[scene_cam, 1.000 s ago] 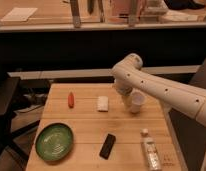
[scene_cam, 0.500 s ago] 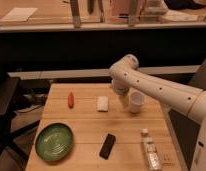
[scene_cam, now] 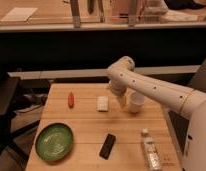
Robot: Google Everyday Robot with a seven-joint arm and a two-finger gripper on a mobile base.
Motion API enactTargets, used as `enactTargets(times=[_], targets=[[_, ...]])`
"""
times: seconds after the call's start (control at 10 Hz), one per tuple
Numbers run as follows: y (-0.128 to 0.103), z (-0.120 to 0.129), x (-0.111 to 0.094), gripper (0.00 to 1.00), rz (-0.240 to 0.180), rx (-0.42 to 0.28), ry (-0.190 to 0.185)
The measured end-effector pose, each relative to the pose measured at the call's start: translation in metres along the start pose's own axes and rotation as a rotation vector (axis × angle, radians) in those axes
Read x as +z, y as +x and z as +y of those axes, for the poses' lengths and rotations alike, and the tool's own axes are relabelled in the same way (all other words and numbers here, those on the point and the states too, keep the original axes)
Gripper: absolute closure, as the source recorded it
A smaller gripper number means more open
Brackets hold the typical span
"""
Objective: Wipe the white sponge on the table
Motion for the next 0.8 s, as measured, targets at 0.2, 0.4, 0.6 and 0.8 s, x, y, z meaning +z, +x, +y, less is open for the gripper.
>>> enactTargets(times=[0.2,0.4,0.6,0.8], targets=[[-0.001,-0.001,0.006,0.2,-0.008,-0.018,-0.004],[-0.004,-0.005,0.014,0.2,-0.016,-0.04,-0.005],[-0.006,-0.008,0.023,0.2,-0.025,-0.066,-0.006],[-0.009,-0.01,0.037,0.2,-0.033,-0.088,-0.01]])
